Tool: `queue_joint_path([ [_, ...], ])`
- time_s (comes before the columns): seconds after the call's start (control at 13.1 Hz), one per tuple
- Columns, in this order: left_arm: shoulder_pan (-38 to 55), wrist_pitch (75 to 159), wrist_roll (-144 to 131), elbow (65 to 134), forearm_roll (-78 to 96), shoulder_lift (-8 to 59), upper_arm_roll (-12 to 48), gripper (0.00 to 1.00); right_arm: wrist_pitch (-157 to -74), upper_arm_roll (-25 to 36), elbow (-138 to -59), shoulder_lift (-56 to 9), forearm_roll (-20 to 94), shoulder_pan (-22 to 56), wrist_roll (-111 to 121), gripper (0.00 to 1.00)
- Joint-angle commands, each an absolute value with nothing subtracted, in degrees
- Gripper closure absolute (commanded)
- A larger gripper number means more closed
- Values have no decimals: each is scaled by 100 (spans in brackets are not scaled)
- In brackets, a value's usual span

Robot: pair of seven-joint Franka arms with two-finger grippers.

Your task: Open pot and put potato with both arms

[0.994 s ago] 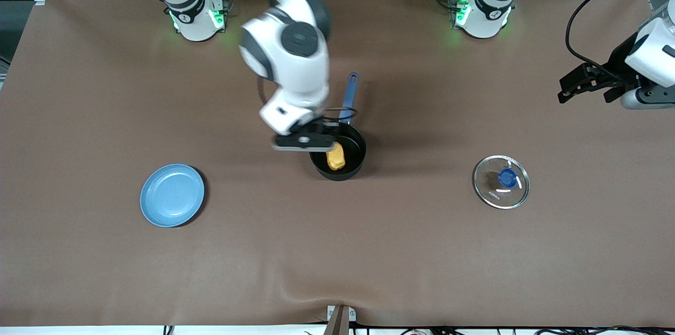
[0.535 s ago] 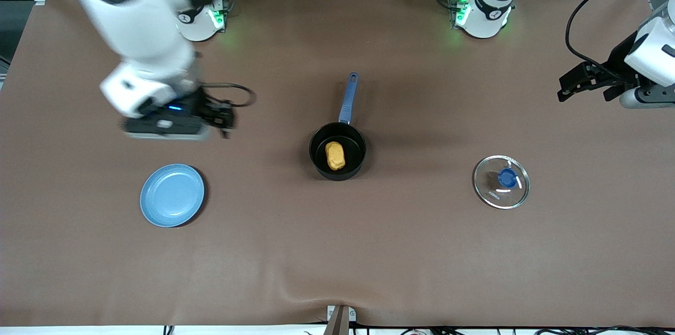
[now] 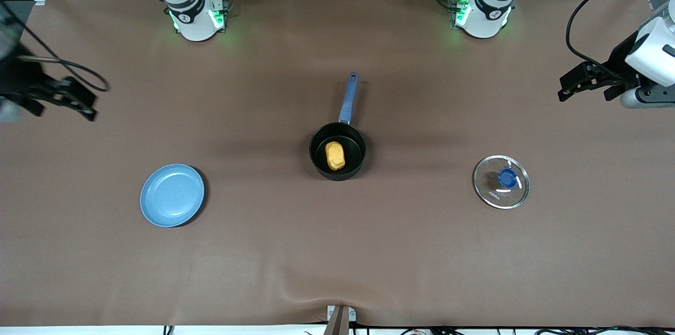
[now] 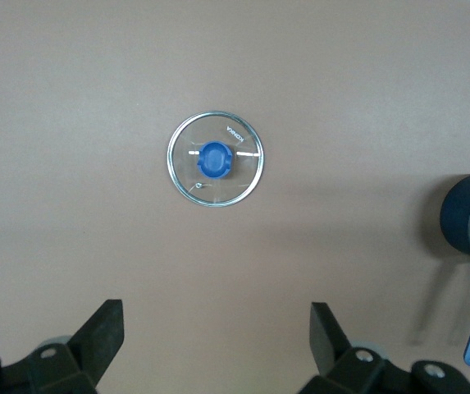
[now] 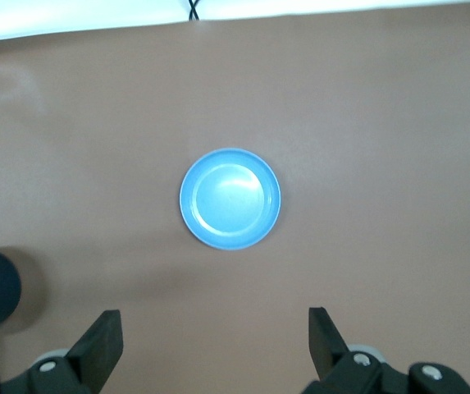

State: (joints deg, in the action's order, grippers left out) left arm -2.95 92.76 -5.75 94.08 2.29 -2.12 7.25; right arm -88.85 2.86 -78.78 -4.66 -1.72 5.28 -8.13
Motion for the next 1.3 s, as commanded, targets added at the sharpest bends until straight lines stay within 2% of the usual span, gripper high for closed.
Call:
queue_joint_path([
  [0.0,-316,9141,-554,9290,264,-193,729,0,-8746,193,-8060,-185,193,-8,-554,0],
  [0.23,-316,8974,-554,9290,255,-193,730,0,-8544,202,-8051,-27,167,-272,-275,0],
  [0.46,-316,8947,-554,9299,246,-193,730,0,-8499,483,-8025,-9,158,-168,140,0],
  [1.22,-290,8859,-457,9299,-62,-343,817,0,-8508,475,-8112,-79,132,-44,114,0],
])
